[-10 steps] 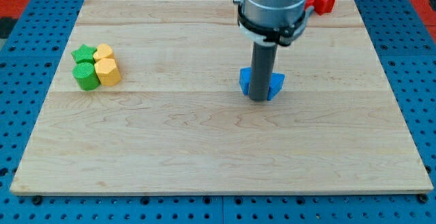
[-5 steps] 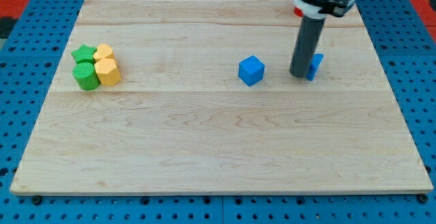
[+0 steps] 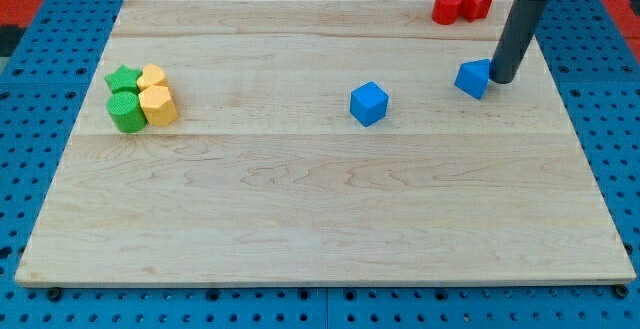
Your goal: Push the blue triangle to the bottom of the red star
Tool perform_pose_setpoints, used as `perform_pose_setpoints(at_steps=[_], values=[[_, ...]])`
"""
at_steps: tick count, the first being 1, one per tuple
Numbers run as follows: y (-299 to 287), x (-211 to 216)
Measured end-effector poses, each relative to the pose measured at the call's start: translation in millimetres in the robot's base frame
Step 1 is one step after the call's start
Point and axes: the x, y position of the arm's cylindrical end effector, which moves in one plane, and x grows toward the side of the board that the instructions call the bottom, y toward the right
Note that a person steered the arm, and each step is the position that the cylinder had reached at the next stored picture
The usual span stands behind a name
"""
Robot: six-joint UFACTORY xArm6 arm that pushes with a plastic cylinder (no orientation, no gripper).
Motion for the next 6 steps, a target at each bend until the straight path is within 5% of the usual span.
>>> perform_pose_setpoints(at_steps=[2,4,6], values=[[-57,38],[-67,-27],[-75,-20]])
